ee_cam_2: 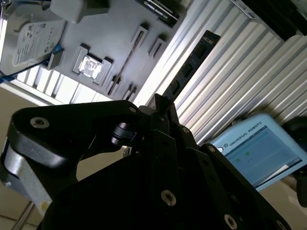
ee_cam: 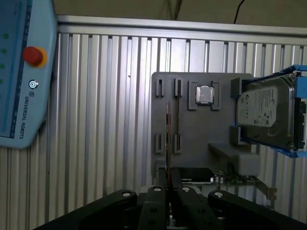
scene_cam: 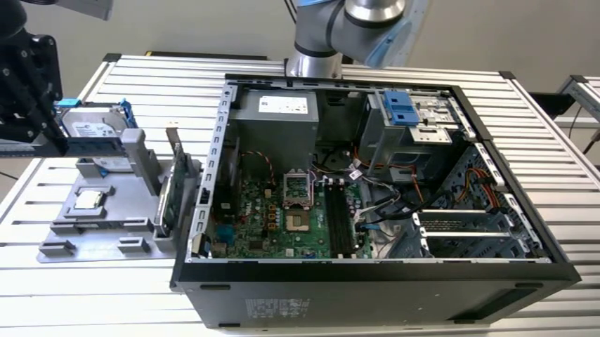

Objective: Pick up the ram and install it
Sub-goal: 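Pick up the ram and move it above insertion slot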

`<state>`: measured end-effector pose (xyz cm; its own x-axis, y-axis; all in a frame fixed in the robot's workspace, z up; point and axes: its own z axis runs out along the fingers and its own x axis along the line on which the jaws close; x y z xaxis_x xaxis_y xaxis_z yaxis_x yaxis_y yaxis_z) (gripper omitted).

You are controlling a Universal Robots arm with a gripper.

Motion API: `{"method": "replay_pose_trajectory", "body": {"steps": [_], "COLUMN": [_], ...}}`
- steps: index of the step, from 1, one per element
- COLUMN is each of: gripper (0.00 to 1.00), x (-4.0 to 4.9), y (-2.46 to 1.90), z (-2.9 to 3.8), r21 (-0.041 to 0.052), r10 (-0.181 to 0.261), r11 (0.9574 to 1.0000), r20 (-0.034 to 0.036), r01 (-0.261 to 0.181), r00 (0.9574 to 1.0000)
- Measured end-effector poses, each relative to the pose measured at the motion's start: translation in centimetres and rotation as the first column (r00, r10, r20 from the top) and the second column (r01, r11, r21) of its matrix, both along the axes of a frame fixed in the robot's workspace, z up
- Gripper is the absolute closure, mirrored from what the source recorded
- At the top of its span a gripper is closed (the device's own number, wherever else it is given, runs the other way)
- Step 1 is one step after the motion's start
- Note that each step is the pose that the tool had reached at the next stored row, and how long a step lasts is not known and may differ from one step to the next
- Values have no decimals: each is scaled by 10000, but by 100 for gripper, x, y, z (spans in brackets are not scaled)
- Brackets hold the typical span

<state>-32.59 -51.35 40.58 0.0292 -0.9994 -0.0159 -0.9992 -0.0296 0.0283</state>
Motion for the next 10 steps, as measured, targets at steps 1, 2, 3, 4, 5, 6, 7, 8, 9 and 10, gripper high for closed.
{"method": "replay_pose_trajectory", "body": {"steps": [1,2,3,4,5,6,7,8,9,10], "gripper": [100,100,100,100,100,100,100,100,100,100], "x": [13,26,40,52,66,78,92,105,118,132], "y": [0,0,0,0,0,0,0,0,0,0], "z": [0,0,0,0,0,0,0,0,0,0], "r21": [0,0,0,0,0,0,0,1,0,0], "r10": [0,-1,-1,-1,-1,0,-1,-1,-1,-1], "r11": [10000,10000,10000,10000,10000,10000,10000,10000,10000,10000], "r20": [0,0,0,1,0,0,-1,1,0,0], "r01": [0,1,1,1,1,0,1,1,1,1], "r00": [10000,10000,10000,10000,10000,10000,10000,10000,10000,10000]}}
